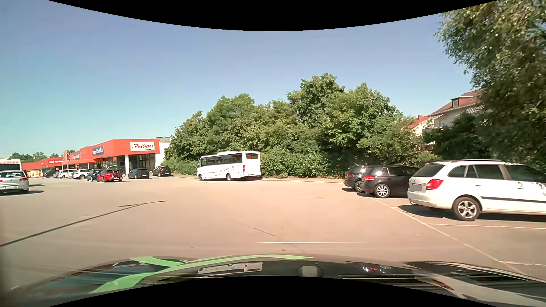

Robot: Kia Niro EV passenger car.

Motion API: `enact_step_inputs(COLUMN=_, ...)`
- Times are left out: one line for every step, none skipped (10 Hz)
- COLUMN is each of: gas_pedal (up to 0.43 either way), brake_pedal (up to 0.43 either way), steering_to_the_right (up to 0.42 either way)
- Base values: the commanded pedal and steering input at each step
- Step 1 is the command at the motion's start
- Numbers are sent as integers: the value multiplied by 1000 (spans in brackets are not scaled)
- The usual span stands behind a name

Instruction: Follow the waypoints while adhering to traffic rules and regulations

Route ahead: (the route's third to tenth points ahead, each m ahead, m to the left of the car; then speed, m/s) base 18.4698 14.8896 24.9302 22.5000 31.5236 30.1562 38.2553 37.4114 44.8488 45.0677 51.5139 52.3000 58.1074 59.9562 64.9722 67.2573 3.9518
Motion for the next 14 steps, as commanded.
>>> enact_step_inputs(gas_pedal=0, brake_pedal=0, steering_to_the_right=-188)
enact_step_inputs(gas_pedal=0, brake_pedal=0, steering_to_the_right=-194)
enact_step_inputs(gas_pedal=0, brake_pedal=0, steering_to_the_right=-195)
enact_step_inputs(gas_pedal=0, brake_pedal=0, steering_to_the_right=-195)
enact_step_inputs(gas_pedal=0, brake_pedal=0, steering_to_the_right=-195)
enact_step_inputs(gas_pedal=0, brake_pedal=0, steering_to_the_right=-195)
enact_step_inputs(gas_pedal=0, brake_pedal=0, steering_to_the_right=-200)
enact_step_inputs(gas_pedal=0, brake_pedal=0, steering_to_the_right=-214)
enact_step_inputs(gas_pedal=0, brake_pedal=0, steering_to_the_right=-225)
enact_step_inputs(gas_pedal=0, brake_pedal=0, steering_to_the_right=-237)
enact_step_inputs(gas_pedal=0, brake_pedal=0, steering_to_the_right=-250)
enact_step_inputs(gas_pedal=0, brake_pedal=0, steering_to_the_right=-260)
enact_step_inputs(gas_pedal=0, brake_pedal=0, steering_to_the_right=-265)
enact_step_inputs(gas_pedal=0, brake_pedal=0, steering_to_the_right=-269)
